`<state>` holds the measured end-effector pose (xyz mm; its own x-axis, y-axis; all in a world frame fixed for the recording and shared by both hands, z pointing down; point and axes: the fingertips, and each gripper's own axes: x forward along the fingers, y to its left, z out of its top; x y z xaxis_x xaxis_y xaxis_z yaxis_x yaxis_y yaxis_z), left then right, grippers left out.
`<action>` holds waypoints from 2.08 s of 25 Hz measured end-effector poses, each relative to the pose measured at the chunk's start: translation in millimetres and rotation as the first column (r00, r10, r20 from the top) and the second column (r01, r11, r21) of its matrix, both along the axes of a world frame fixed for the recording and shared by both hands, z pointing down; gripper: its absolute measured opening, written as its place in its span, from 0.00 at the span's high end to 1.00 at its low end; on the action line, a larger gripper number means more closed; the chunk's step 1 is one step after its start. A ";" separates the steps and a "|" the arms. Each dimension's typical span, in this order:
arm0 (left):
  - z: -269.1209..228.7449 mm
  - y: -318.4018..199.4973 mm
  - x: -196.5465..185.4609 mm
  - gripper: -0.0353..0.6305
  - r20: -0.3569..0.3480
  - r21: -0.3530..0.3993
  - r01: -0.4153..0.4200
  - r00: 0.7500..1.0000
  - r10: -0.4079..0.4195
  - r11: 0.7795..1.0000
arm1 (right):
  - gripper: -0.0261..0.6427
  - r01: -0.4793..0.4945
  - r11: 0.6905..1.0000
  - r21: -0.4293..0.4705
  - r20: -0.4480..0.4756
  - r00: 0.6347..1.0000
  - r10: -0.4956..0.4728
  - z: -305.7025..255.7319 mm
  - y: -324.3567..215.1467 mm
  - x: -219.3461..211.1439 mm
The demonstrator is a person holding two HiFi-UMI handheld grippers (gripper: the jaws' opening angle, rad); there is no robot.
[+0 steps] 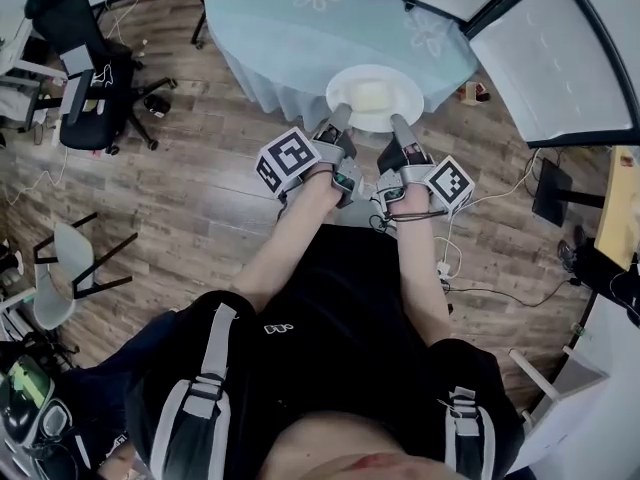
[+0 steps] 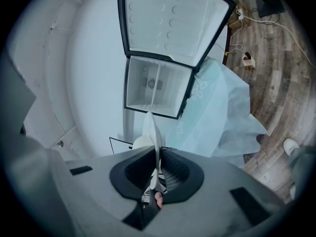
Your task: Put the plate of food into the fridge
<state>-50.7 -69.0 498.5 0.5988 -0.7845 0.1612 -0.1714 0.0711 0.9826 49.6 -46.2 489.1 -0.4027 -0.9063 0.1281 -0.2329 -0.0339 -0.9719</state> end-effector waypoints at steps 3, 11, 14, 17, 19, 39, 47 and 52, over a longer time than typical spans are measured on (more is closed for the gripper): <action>-8.4 -23.9 20.3 0.94 0.007 0.012 -0.010 1.000 0.010 1.000 | 0.91 -0.008 1.000 0.008 0.010 1.000 0.008 -7.2 -22.1 19.6; -30.5 -82.3 66.4 0.94 0.015 0.076 -0.007 1.000 0.006 0.997 | 0.91 -0.001 0.997 0.073 0.018 1.000 0.000 -27.3 -80.5 65.6; -35.3 -98.0 84.7 0.94 0.021 0.095 -0.003 1.000 0.001 0.995 | 0.91 -0.001 0.997 0.082 0.020 1.000 -0.001 -28.2 -96.4 85.7; -38.1 -112.5 89.9 0.94 0.029 0.094 0.009 1.000 -0.012 0.995 | 0.91 0.017 0.995 0.094 0.035 0.999 -0.021 -32.0 -112.9 89.6; -37.9 -121.1 85.5 0.94 0.033 0.089 0.025 0.999 -0.028 0.996 | 0.91 0.034 0.995 0.089 0.038 0.999 -0.037 -31.4 -122.7 85.7; -85.7 -250.8 102.2 0.93 0.035 0.144 0.011 0.999 -0.016 0.990 | 0.91 -0.013 0.987 0.162 0.065 0.998 0.003 -76.4 -248.6 101.5; -95.0 -319.0 119.4 0.93 0.033 0.142 -0.027 0.999 0.022 0.990 | 0.91 -0.057 0.985 0.165 0.066 0.997 0.046 -85.4 -311.8 117.8; -102.1 -347.0 127.1 0.93 0.015 0.139 -0.042 0.999 0.040 0.989 | 0.91 -0.077 0.982 0.170 0.052 0.996 0.069 -94.7 -336.7 125.1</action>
<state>76.4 -415.9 396.4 0.6297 -0.7745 0.0597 -0.1829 -0.0732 0.9804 174.7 -382.9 394.4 -0.3364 -0.9404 -0.0494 -0.1912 0.1196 -0.9742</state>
